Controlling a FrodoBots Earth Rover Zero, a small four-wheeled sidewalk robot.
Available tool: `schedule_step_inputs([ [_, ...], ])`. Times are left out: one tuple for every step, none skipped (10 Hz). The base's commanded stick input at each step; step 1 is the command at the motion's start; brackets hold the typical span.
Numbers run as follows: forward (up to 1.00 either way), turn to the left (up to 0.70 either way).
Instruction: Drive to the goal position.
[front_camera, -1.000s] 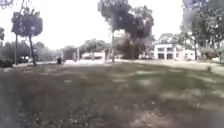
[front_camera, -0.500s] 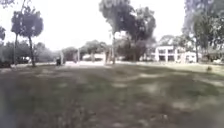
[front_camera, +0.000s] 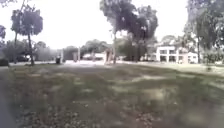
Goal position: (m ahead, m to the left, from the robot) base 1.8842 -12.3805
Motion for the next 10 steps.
schedule_step_inputs([
  [0.7, 0.0],
  [0.7, 0.0],
  [0.7, 0.0],
  [0.7, 0.0],
  [0.7, 0.0],
  [0.7, 0.0],
  [0.7, 0.0],
  [0.7, 0.0],
  [0.7, 0.0],
  [0.7, 0.0],
])
